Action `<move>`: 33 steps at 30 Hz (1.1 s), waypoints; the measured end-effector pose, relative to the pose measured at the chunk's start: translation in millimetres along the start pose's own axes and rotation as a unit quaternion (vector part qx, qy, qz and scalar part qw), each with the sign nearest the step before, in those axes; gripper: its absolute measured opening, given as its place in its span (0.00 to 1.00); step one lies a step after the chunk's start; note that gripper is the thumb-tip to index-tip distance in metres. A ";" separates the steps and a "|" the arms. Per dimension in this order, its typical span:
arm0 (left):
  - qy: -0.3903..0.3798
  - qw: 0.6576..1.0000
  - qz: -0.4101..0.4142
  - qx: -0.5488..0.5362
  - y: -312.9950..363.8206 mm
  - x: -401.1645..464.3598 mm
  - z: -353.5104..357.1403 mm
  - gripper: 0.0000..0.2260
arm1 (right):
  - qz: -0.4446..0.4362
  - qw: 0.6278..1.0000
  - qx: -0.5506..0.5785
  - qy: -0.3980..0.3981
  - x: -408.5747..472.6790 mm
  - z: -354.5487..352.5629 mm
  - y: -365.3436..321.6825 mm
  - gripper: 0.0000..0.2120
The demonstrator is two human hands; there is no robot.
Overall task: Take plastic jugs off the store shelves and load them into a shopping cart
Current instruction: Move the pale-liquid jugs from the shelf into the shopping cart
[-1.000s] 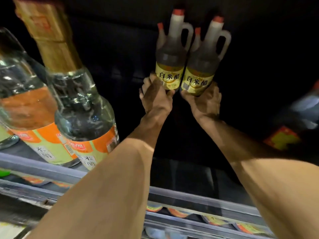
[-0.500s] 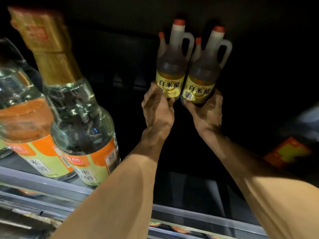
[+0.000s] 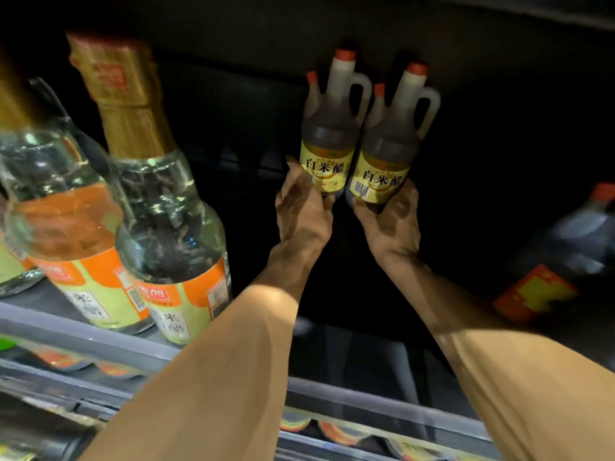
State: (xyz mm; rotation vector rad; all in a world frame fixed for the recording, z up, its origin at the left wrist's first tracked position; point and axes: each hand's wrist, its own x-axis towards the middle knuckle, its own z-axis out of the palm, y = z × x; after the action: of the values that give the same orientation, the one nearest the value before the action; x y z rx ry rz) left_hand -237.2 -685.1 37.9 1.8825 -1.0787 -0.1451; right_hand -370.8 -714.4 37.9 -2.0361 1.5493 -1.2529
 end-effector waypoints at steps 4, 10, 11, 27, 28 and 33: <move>-0.062 0.998 -0.033 0.000 4.0 -14.8 -16.1 0.43 | 0.052 0.998 0.001 -0.045 -7.7 -8.4 -6.3 0.47; -0.152 0.984 -0.036 0.083 15.6 -71.5 -40.2 0.35 | 0.083 0.987 -0.037 -0.133 -46.0 -39.8 -17.4 0.44; -0.164 0.980 -0.037 0.103 17.3 -79.0 -45.1 0.33 | 0.077 0.984 -0.043 -0.154 -54.5 -47.9 -20.3 0.42; -0.094 0.963 0.160 0.194 44.1 -245.8 -227.3 0.29 | -0.207 0.912 -0.238 -0.262 -175.4 -155.2 -107.9 0.39; -0.082 0.967 0.145 0.194 37.6 -258.6 -246.9 0.29 | -0.252 0.903 -0.239 -0.252 -182.5 -155.0 -117.7 0.38; -0.058 0.951 0.009 0.305 -39.2 -316.0 -341.6 0.29 | -0.392 0.846 -0.211 -0.292 -234.3 -125.5 -188.9 0.42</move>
State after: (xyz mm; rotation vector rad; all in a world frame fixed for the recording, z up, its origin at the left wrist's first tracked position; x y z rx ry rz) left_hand -234.5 -222.1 99.0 2.4345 -1.3227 0.1051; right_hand -357.9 -402.0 130.5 -3.1172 0.7320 -0.3407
